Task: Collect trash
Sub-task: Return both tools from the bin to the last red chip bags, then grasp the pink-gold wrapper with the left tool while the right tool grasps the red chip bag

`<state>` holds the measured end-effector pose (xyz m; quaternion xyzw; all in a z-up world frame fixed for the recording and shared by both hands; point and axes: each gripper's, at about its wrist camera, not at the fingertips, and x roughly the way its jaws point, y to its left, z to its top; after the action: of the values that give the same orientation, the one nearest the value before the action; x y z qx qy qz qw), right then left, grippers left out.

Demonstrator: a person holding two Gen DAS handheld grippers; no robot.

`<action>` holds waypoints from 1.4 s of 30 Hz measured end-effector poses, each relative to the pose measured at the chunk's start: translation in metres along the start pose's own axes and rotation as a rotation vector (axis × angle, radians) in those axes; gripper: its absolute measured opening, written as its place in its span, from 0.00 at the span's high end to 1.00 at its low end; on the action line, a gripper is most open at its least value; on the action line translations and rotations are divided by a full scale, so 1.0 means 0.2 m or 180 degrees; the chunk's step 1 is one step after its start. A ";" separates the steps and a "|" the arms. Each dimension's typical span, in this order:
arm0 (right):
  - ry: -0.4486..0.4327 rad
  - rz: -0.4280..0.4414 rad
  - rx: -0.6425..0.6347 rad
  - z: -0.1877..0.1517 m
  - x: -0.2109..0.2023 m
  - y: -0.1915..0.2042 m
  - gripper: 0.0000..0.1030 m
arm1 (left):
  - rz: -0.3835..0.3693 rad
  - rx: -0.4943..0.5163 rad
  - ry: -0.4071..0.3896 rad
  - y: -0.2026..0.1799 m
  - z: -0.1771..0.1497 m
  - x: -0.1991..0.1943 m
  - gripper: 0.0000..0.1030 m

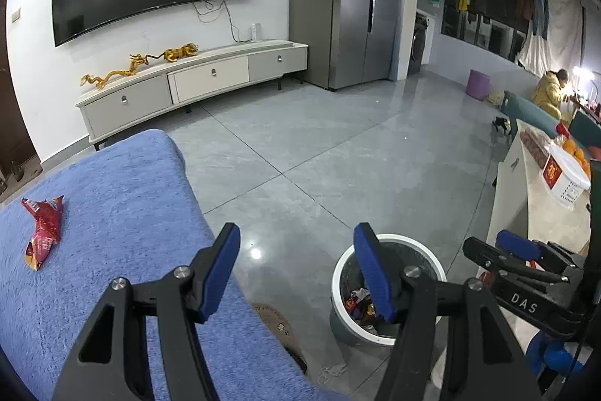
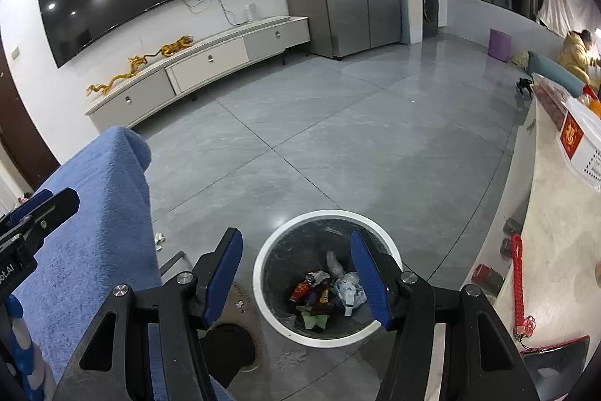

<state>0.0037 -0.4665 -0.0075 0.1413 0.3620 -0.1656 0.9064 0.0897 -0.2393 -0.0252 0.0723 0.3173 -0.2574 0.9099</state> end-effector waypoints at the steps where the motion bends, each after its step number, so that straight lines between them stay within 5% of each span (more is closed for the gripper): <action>1: -0.0003 0.0008 -0.0024 0.00 0.00 0.02 0.44 | 0.0002 -0.0027 -0.0010 0.02 0.00 -0.01 0.41; 10: -0.0004 0.0180 -0.0362 0.06 0.03 0.30 0.44 | 0.0138 -0.0325 -0.0039 0.31 -0.04 -0.04 0.41; 27: 0.0070 0.1173 -0.1298 0.14 0.28 1.31 0.41 | 0.0995 -0.1113 0.0075 1.60 -0.35 0.00 0.31; 42: 0.0513 0.2213 -0.1459 0.13 0.62 2.09 0.37 | 0.0137 -0.1319 0.0395 1.93 -0.38 0.23 0.34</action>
<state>0.2720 -0.1225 -0.0195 0.0623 0.3899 0.2463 0.8851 0.2778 0.0957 -0.1253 -0.0938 0.4172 -0.1623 0.8893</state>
